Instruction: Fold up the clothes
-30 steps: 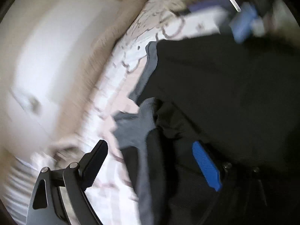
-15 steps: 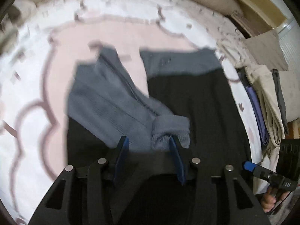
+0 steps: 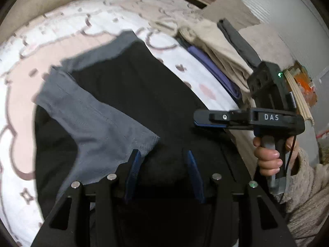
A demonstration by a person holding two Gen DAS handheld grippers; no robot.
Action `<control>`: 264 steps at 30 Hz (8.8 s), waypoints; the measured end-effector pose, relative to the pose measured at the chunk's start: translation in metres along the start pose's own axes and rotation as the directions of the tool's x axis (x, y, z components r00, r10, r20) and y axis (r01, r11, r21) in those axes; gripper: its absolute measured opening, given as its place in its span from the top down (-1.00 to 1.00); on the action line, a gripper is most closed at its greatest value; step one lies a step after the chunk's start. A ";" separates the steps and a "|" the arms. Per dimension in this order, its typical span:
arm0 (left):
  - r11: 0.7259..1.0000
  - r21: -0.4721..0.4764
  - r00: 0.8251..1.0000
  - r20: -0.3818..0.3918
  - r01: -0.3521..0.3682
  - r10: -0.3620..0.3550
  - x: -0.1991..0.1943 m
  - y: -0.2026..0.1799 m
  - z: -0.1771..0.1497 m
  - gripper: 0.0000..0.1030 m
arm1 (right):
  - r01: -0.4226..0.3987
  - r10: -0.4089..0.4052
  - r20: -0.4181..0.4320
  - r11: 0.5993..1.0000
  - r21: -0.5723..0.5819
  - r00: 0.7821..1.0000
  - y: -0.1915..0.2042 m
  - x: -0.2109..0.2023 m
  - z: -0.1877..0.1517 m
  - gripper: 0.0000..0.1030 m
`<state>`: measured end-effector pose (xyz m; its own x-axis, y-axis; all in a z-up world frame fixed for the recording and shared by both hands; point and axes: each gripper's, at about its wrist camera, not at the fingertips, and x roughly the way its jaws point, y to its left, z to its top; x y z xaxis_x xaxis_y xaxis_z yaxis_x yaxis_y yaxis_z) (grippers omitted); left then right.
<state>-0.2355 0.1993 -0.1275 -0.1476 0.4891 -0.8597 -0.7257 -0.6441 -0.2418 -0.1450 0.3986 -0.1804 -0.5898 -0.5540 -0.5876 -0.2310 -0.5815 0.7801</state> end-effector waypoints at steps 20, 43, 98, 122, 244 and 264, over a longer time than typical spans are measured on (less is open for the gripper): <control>0.958 0.191 0.977 0.054 -0.213 0.206 0.018 0.000 0.006 -0.21 | -0.006 0.006 -0.017 1.000 0.024 1.000 -0.004 0.002 0.001 0.21; 0.960 0.160 0.971 -0.035 -0.230 0.238 0.057 -0.003 -0.002 0.84 | 0.007 -0.006 -0.027 1.000 0.020 1.000 -0.005 0.004 -0.002 0.21; 0.964 0.037 0.960 0.108 -0.265 0.260 -0.019 0.028 0.005 0.88 | 0.004 -0.003 0.033 1.000 -0.026 0.999 0.004 0.007 0.000 0.21; 0.998 0.006 0.998 0.021 -0.057 0.057 0.011 0.005 -0.015 0.88 | -0.298 0.308 -0.075 0.947 0.122 0.948 0.006 0.051 0.000 0.21; 0.730 -0.260 0.711 0.180 -0.632 0.680 -0.136 0.186 0.046 0.88 | -0.329 0.335 0.004 0.922 0.204 0.942 -0.006 0.047 0.010 -0.34; 0.716 -0.598 0.895 -0.007 -0.361 0.445 -0.080 0.295 -0.077 -0.32 | -0.257 0.260 -0.015 0.959 0.122 0.965 0.002 0.054 0.007 -0.34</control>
<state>-0.3855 -0.0750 -0.1649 -0.4502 0.1470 -0.8807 -0.0644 -0.9891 -0.1322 -0.1821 0.3718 -0.2090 -0.6183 -0.6948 -0.3673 -0.1647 -0.3424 0.9250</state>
